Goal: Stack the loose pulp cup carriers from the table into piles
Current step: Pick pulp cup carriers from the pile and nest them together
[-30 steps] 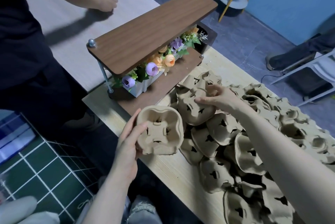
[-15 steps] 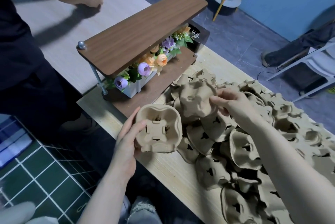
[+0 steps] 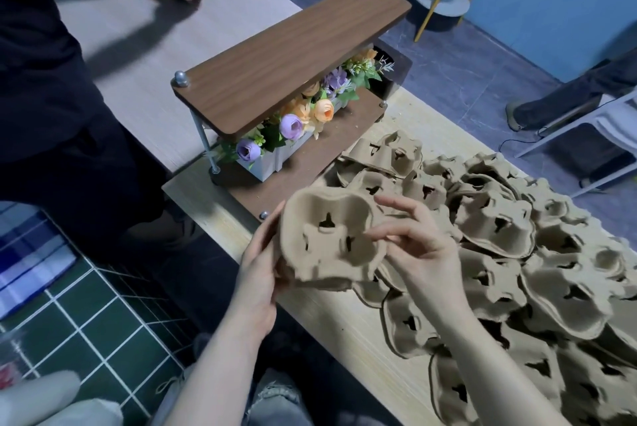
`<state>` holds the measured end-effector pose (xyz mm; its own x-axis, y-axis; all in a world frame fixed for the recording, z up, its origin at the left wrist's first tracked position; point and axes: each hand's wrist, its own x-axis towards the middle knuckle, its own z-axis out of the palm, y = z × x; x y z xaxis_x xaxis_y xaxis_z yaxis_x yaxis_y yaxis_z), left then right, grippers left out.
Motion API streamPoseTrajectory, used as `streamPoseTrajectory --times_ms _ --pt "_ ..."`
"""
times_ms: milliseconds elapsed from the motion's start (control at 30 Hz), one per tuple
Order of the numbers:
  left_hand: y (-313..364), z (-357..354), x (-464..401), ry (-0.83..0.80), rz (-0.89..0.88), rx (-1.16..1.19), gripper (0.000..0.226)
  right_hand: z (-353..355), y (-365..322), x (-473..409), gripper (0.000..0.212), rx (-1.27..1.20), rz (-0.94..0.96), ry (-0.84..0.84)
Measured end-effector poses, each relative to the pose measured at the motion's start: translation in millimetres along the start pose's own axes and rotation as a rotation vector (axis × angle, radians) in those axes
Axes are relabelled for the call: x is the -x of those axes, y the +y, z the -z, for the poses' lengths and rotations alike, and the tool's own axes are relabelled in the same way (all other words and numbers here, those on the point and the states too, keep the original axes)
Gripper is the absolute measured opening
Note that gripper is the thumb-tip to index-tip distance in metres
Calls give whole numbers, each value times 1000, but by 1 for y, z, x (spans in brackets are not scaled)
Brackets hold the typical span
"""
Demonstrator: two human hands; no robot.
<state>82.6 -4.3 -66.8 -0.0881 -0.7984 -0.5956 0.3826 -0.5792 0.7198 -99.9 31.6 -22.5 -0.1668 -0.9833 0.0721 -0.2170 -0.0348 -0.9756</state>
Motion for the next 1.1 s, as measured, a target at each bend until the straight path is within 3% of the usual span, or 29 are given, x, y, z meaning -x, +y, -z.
streamPoseTrajectory --times_ms 133,267,367,467,600,767,933,1100 --pt "-3 11 1 -12 -28 -20 35 -3 11 5 29 84 -4 -48" --pt "-8 23 1 3 -32 -28 38 -10 20 16 38 80 -54 32" --pt "-11 29 7 22 -23 -1 37 -18 25 24 28 6 -263 36" --pt "-18 39 12 44 -6 30 36 -28 29 32 47 -92 -524 -153" --pt "-22 51 20 17 36 35 33 -42 31 40 41 -218 -653 -155" --pt "-22 67 21 -79 37 2 68 -50 36 39 35 -219 -656 -209" --pt "-30 83 13 -33 -24 42 56 -43 34 18 32 -3 -552 -374" --pt "-37 88 10 49 -28 53 53 -34 56 -37 37 490 -251 -216"
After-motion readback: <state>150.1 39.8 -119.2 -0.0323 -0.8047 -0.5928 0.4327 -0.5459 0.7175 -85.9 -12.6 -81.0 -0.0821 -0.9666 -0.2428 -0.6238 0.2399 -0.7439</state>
